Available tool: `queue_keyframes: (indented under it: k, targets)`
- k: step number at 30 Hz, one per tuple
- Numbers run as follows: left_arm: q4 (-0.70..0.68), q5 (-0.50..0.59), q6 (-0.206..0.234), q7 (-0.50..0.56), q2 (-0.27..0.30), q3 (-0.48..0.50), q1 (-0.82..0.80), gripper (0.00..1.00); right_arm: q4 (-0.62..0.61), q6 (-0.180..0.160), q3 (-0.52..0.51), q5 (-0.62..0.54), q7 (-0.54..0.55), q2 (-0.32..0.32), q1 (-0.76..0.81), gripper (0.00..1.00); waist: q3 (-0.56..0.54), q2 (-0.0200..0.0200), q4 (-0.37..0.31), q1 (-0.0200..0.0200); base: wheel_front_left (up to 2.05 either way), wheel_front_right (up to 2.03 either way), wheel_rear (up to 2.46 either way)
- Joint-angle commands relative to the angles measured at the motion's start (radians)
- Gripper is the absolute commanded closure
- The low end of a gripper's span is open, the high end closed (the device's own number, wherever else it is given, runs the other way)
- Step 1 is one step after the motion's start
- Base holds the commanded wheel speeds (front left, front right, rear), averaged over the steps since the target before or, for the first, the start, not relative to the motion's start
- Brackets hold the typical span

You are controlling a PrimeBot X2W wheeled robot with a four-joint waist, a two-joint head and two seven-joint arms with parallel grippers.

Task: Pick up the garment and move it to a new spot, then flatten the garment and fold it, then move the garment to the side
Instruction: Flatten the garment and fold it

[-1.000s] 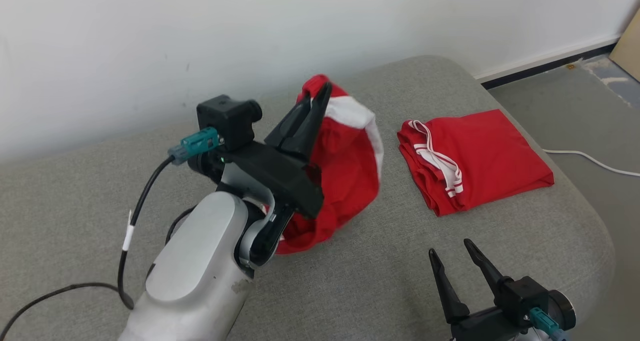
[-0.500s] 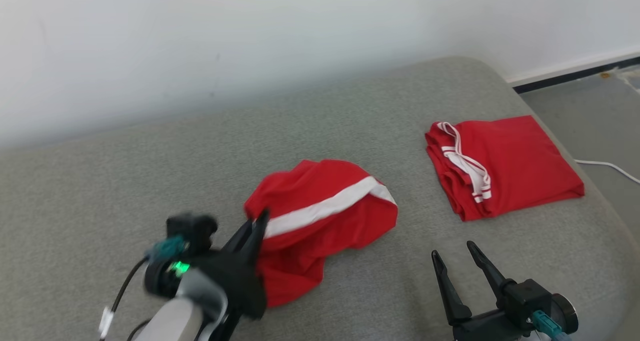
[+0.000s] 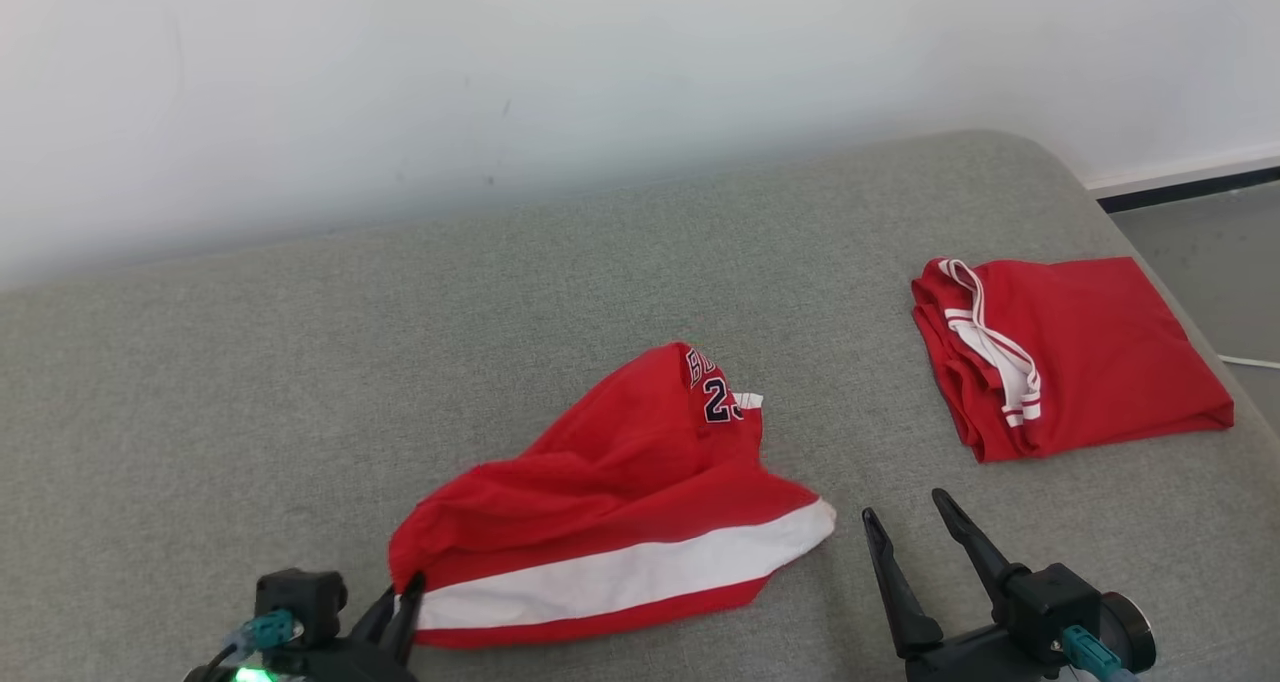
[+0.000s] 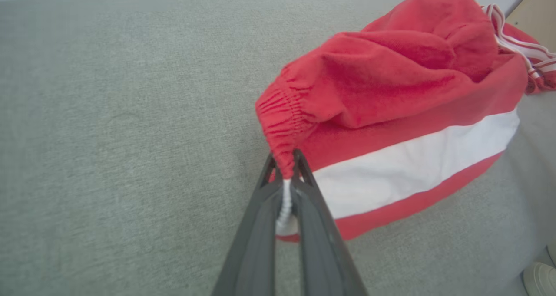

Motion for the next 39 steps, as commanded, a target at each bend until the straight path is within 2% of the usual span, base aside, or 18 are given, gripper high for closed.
queue_keyframes:
  k: [1,7,8,9,10,17,21,23,26,31,39]
  targets:
    - [0.007,0.002,0.01,-0.007,0.008,0.007,0.016,1.0,0.002,-0.003,0.003,0.001,-0.005,-0.004,-0.006,0.0,-0.001,0.0,0.001,0.0,0.0,0.0,0.0]
    - [0.058,-0.003,0.031,-0.061,-0.002,0.028,0.022,1.0,0.004,-0.003,0.011,0.006,-0.005,-0.012,-0.009,0.0,-0.003,0.0,-0.001,0.0,0.0,0.0,0.0]
    - [0.066,-0.006,0.035,-0.07,-0.007,0.032,0.022,0.69,0.004,-0.003,0.013,0.007,-0.005,-0.014,-0.009,0.0,-0.005,0.0,-0.002,0.0,0.0,0.0,0.0]
    - [0.071,-0.008,0.04,-0.084,-0.012,0.037,0.024,0.05,0.005,-0.003,0.014,0.008,-0.005,-0.016,-0.008,0.0,-0.006,0.0,-0.004,0.0,0.0,0.0,0.0]
    - [0.073,-0.011,0.043,-0.1,-0.017,0.043,0.028,0.0,0.005,-0.003,0.014,0.008,-0.005,-0.017,-0.006,0.0,-0.009,0.0,-0.005,0.0,0.0,0.0,0.0]
    - [0.034,-0.002,0.082,-0.245,-0.057,0.107,0.075,0.0,0.001,-0.003,-0.017,0.0,-0.004,-0.025,0.019,0.0,-0.039,0.0,0.013,0.0,0.0,0.0,0.0]
    - [-0.042,0.042,0.109,-0.265,-0.081,0.168,0.119,0.0,-0.007,-0.003,-0.035,-0.007,-0.002,-0.031,0.031,0.0,-0.055,0.0,0.04,0.0,0.0,0.0,0.0]
    - [-0.103,0.081,0.106,-0.266,-0.103,0.22,0.143,0.0,-0.014,-0.003,-0.045,-0.011,0.0,-0.03,0.034,0.0,-0.062,0.0,0.056,0.0,0.0,0.0,0.0]
    - [-0.173,0.159,0.091,-0.265,-0.132,0.276,0.198,0.0,-0.02,-0.003,-0.063,-0.014,0.002,-0.03,0.04,0.0,-0.071,0.0,0.081,0.0,0.0,0.0,0.0]
    - [-0.243,0.258,0.04,-0.265,-0.189,0.355,0.268,0.0,-0.023,-0.003,-0.086,-0.015,0.005,-0.029,0.048,0.0,-0.083,0.0,0.117,0.0,0.0,0.0,0.0]
    - [-0.251,0.357,-0.025,-0.265,-0.25,0.44,0.323,0.0,-0.024,-0.003,-0.1,-0.019,0.011,-0.027,0.063,0.0,-0.096,0.0,0.151,0.0,0.0,0.0,0.0]
